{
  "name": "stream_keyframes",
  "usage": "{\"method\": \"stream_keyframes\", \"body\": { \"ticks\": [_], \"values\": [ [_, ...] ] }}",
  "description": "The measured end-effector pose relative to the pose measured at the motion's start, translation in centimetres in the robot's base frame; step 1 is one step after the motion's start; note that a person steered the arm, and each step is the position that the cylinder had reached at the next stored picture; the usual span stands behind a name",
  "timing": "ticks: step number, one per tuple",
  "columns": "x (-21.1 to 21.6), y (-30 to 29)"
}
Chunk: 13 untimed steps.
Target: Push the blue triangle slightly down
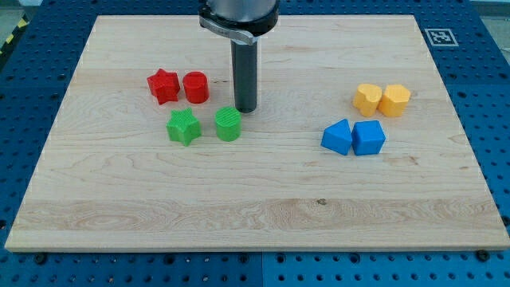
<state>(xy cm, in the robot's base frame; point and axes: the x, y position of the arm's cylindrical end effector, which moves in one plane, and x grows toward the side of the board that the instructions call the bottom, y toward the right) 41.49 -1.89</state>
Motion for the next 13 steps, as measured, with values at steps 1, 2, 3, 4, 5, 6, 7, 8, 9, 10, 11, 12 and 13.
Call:
{"method": "stream_keyframes", "body": {
  "ticks": [1,2,3,4,5,6,7,8,9,10,11,12,13],
  "values": [
    [0.0,0.2],
    [0.0,1.1],
    [0.0,2.3],
    [0.0,3.1],
    [0.0,3.3],
    [0.0,3.4],
    [1.1,3.4],
    [1.9,3.4],
    [1.9,3.4],
    [3.4,3.9],
    [3.2,4.0],
    [1.1,6.1],
    [1.1,8.9]
  ]
}}
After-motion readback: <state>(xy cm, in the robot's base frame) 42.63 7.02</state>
